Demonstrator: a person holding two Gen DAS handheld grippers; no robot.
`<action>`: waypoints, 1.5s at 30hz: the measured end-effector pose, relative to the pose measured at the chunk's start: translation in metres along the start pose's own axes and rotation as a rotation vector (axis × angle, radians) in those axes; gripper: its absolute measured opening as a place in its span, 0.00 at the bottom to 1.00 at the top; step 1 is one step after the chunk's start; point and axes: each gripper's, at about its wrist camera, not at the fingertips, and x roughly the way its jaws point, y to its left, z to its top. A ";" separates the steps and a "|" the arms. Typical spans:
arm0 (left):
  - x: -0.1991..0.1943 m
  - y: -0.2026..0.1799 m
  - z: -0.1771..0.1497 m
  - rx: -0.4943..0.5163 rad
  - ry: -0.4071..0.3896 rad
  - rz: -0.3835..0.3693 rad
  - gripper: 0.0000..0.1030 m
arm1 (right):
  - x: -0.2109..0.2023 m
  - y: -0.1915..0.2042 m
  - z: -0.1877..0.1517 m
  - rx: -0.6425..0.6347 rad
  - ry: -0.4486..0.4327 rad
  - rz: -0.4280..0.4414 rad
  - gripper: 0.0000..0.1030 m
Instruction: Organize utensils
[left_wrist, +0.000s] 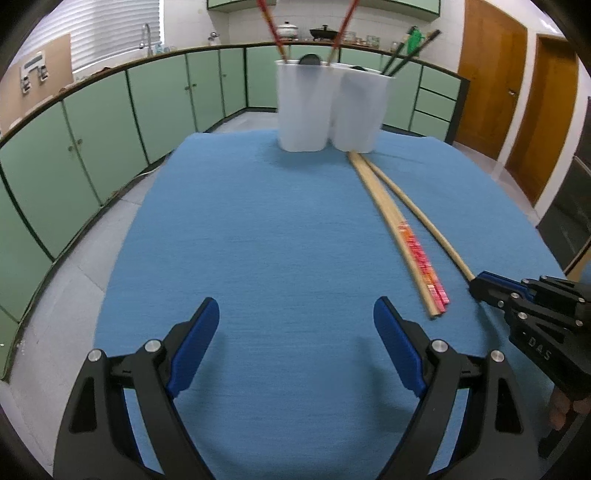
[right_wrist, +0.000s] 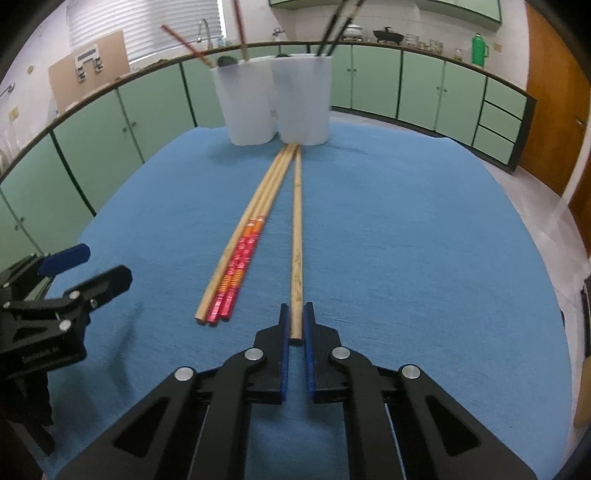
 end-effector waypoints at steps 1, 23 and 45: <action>0.000 -0.004 0.000 0.004 0.001 -0.010 0.81 | -0.002 -0.005 0.000 0.009 -0.004 -0.003 0.07; 0.030 -0.048 0.000 0.045 0.080 -0.015 0.81 | -0.007 -0.046 -0.006 0.087 -0.010 -0.026 0.07; 0.023 -0.037 -0.005 0.017 0.075 -0.004 0.78 | -0.016 -0.046 -0.019 0.048 -0.014 0.046 0.21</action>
